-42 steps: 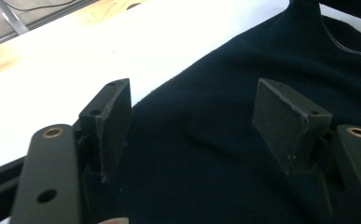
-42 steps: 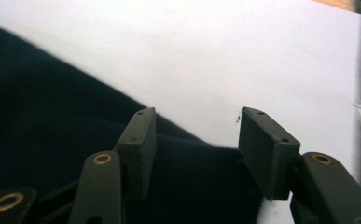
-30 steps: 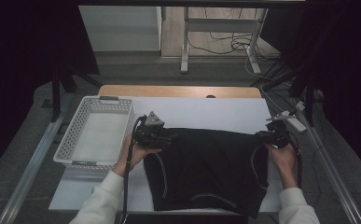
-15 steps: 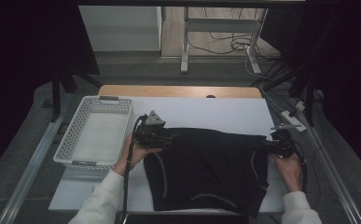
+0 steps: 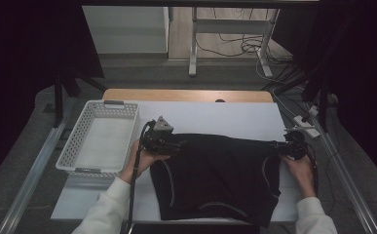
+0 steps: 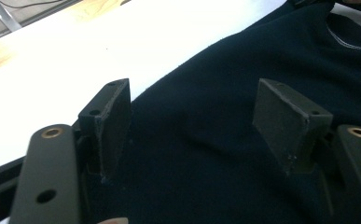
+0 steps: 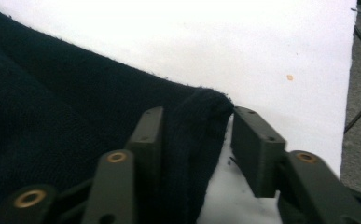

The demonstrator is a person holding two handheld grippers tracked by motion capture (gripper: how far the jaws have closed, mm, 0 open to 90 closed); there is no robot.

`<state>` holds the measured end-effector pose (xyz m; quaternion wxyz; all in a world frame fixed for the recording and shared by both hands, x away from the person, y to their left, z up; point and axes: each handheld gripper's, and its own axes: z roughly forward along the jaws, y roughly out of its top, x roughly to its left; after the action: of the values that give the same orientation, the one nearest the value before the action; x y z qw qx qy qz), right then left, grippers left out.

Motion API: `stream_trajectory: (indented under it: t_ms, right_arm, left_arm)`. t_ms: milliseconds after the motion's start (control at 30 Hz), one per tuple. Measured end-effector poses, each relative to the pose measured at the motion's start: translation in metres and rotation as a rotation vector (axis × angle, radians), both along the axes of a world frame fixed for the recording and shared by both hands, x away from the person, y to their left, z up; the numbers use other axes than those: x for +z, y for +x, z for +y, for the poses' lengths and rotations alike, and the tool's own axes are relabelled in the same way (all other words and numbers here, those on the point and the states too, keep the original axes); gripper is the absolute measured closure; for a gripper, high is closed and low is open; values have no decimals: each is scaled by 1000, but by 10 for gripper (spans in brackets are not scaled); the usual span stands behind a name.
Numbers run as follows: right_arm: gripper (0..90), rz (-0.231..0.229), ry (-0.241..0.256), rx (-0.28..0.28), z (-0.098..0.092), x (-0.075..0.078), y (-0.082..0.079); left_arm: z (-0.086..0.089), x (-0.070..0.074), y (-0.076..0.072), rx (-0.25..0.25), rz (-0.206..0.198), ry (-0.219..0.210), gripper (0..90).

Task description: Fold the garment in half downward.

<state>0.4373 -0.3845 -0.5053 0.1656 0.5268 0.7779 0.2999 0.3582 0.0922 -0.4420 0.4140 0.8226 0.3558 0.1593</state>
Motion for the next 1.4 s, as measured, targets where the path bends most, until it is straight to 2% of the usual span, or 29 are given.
stream_trajectory:
  t_ms: [67, 100, 167, 200, 233, 267, 400, 467, 567, 667, 800, 867, 933, 967, 1000, 1033, 1100, 1133, 1200, 1267, 1333, 1400]
  right_arm:
    - [810, -1, 30, 18, 0, 0, 0]
    - [825, -10, 15, 24, 2, 1, 0]
    - [835, -22, -4, 27, 3, 2, -1]
    - [843, -61, -29, 16, 4, 4, -2]
    - [843, -61, -29, 16, 4, 4, -2]
    - [846, -91, -27, 1, 2, 8, -3]
    - [849, -126, -28, -25, -1, 16, -3]
    - [850, -172, -28, -48, -1, 25, -2]
    - [852, -193, -41, -74, -2, 32, 3]
    - [853, -203, -54, -88, -4, 37, 9]
    - [853, -189, -60, -83, -4, 46, 25]
    - [853, -188, -61, -82, -3, 46, 27]
    - [846, -163, -54, -76, 0, 45, 32]
    - [826, -149, -46, -73, 0, 43, 33]
    - [691, -134, -1, -86, -2, 42, 34]
    - [691, -134, -1, -86, -2, 42, 34]
    - [577, -134, 55, -98, -7, 44, 31]
    - [506, -145, 74, -93, -8, 48, 25]
    - [489, -148, 78, -89, -7, 50, 21]
    - [465, -156, 102, -74, -6, 53, 10]
    - [448, -164, 116, -59, -3, 55, -4]
    - [426, -160, 115, -33, 2, 53, -28]
  left_arm:
    - [1, 0, 0, 5, -4, -1, 287]
    - [2, 1, 0, 8, -5, -4, 287]
    - [5, 2, 0, 16, -9, -10, 287]
    - [8, 3, 1, 20, -10, -16, 288]
    - [9, 4, 1, 23, -11, -20, 288]
    - [11, 6, 1, 26, -14, -24, 288]
    - [17, 10, 1, 39, -24, -41, 289]
    - [19, 11, 1, 43, -26, -45, 289]
    - [21, 12, 1, 48, -27, -48, 289]
    - [21, 12, 1, 49, -29, -49, 289]
    - [21, 12, 2, 49, -29, -49, 289]
    - [22, 13, 2, 49, -30, -49, 288]
    - [22, 13, 2, 49, -32, -50, 288]
    - [22, 13, 2, 48, -32, -51, 289]
    - [22, 13, 2, 48, -32, -51, 289]
    - [22, 13, 2, 48, -32, -51, 289]
    - [22, 13, 2, 47, -31, -50, 289]
    - [22, 13, 2, 48, -29, -51, 288]
    - [22, 13, 3, 47, -27, -49, 288]
    - [22, 12, 2, 48, -26, -48, 287]
    - [22, 12, 2, 49, -25, -50, 287]
    - [21, 12, 2, 50, -23, -50, 286]
